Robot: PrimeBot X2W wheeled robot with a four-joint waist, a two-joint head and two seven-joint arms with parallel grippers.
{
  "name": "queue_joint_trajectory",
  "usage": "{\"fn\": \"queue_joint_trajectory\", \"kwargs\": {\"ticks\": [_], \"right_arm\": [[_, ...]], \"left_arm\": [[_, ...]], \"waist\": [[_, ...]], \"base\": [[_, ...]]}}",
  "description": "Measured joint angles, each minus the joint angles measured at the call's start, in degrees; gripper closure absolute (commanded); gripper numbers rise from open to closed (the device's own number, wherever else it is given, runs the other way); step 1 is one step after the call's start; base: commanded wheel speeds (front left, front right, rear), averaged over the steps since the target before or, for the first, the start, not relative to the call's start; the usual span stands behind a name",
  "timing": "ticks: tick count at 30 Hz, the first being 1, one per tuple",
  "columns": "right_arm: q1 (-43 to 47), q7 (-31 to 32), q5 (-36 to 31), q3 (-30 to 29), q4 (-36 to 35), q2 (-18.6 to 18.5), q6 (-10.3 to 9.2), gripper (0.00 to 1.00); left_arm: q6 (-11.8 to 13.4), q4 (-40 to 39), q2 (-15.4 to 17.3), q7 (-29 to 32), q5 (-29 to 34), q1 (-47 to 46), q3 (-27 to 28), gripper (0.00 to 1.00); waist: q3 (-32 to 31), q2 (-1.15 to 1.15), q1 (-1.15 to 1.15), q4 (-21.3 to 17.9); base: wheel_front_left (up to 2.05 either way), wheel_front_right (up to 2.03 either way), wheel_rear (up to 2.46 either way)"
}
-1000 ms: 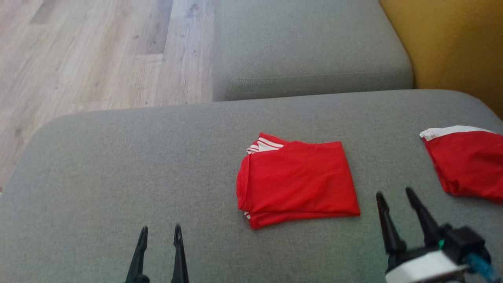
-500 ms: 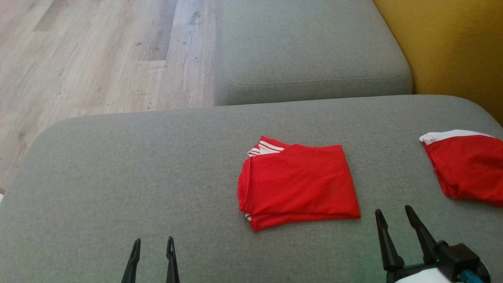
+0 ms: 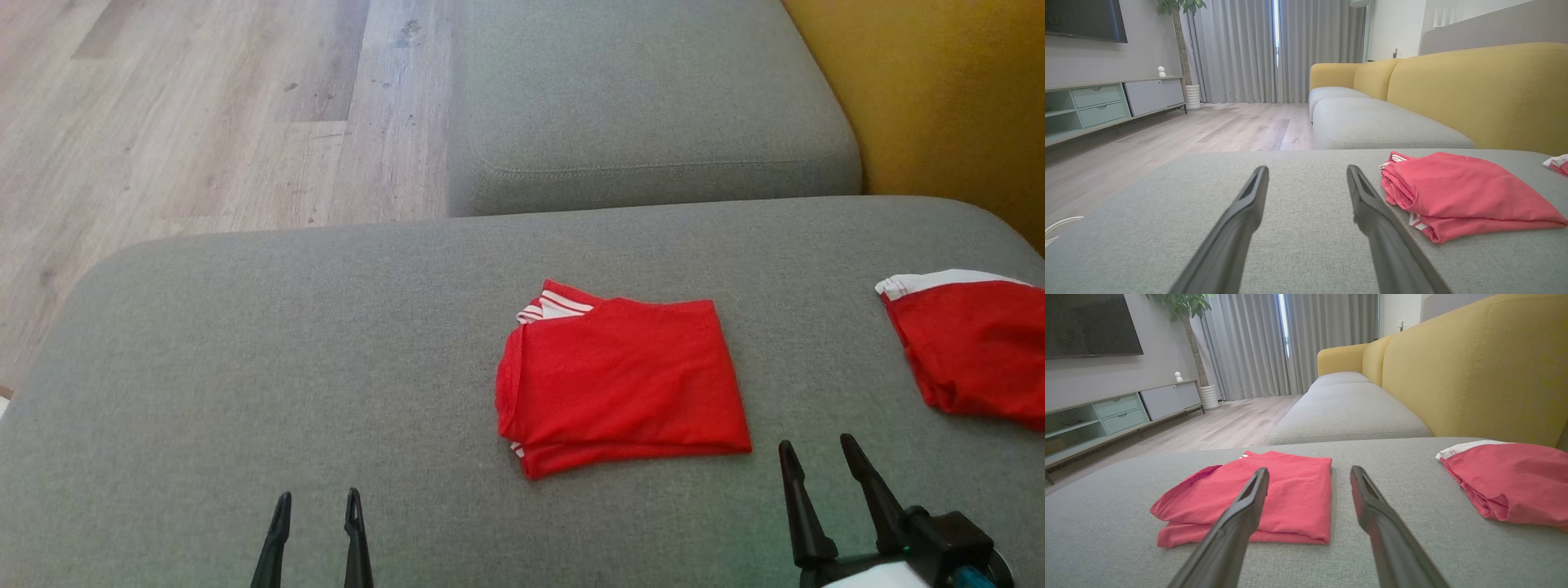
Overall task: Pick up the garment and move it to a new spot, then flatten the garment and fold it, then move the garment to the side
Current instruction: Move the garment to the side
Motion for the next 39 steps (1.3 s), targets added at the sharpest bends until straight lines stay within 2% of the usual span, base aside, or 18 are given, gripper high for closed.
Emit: {"fn": "queue_joint_trajectory", "kwargs": {"ticks": [6, 12, 16, 24, 27, 34, 39], "right_arm": [[0.0, 0.0, -0.1, 0.0, 0.0, 0.0, 0.01, 0.0], [-0.1, 0.0, -0.1, 0.0, 0.1, 0.0, 0.01, 0.0], [-1.1, 0.0, -0.5, 0.5, 2.0, -0.2, 0.01, 0.0], [-10.7, 0.4, -1.4, -0.5, 15.3, -0.9, 0.01, 0.0], [-16.3, 3.4, -0.3, -0.8, 19.5, -1.6, 0.01, 0.0], [-28.5, 10.0, 4.9, -2.4, 29.4, -3.4, 0.01, 0.0], [-32.4, 12.7, 8.6, -0.9, 38.0, -3.1, 0.01, 0.0]], "left_arm": [[-0.2, -0.6, 0.0, 0.0, 0.0, 0.0, -0.1, 0.0], [-1.5, -1.0, 0.0, 0.0, -1.5, 0.0, -0.4, 0.0], [-1.7, -1.1, 0.0, 0.0, -2.6, 0.0, -0.6, 0.0], [-2.6, -1.2, 0.0, 0.0, -3.2, -0.5, -1.6, 0.0], [-3.5, -2.3, 0.0, 0.0, -2.8, -1.4, -2.0, 0.0], [-3.6, -5.1, 0.0, 0.0, -2.3, -5.8, -4.0, 0.0], [-4.5, -6.1, -0.1, 0.0, -1.4, -6.4, -5.8, 0.0]], "waist": [[0.2, 0.0, 0.0, 0.1], [1.3, 0.0, 0.0, 0.4], [2.9, 0.0, 0.0, 0.4], [6.9, 0.0, 0.0, 1.5], [8.4, 0.0, 0.01, 2.2], [12.2, 0.0, 0.02, 4.3], [13.0, 0.0, 0.02, 6.1]], "base": [[0.0, 0.0, 0.0], [0.0, 0.0, 0.0], [0.0, 0.0, 0.0], [0.0, 0.0, 0.0], [0.0, 0.0, 0.0], [0.0, 0.0, 0.0], [0.0, 0.0, 0.0]]}}
